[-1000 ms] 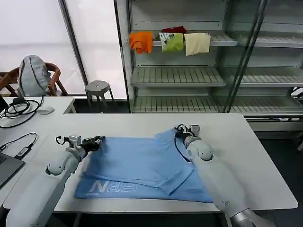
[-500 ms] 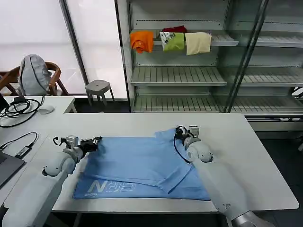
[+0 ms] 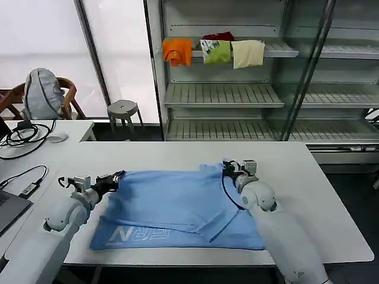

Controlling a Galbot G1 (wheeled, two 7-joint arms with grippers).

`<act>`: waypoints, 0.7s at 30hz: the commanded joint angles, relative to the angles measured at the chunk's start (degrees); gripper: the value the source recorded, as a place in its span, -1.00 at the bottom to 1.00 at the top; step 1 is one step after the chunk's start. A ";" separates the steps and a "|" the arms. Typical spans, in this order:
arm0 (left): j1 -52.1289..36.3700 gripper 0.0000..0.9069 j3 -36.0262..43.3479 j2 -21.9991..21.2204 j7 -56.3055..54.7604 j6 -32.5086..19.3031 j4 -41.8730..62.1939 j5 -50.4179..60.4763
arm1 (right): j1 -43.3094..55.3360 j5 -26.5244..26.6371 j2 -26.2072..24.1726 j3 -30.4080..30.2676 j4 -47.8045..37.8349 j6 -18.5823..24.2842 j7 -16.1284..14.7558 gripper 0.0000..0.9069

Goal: Fold and organize the clothes.

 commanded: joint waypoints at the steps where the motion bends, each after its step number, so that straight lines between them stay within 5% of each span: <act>1: 10.22 -0.98 -5.20 1.08 0.28 -1.21 -8.97 -0.50 | -6.31 0.44 -2.72 1.72 9.41 -0.12 -0.15 -1.00; 7: 13.81 -0.98 -6.72 0.09 0.39 -1.94 -10.49 0.39 | -15.04 -1.32 -5.71 3.83 15.54 3.38 -1.68 -1.00; 21: 20.16 -0.98 -9.59 -0.95 -1.20 -1.78 -16.73 1.74 | -22.48 -3.95 -7.89 7.21 22.72 3.50 -0.65 -1.00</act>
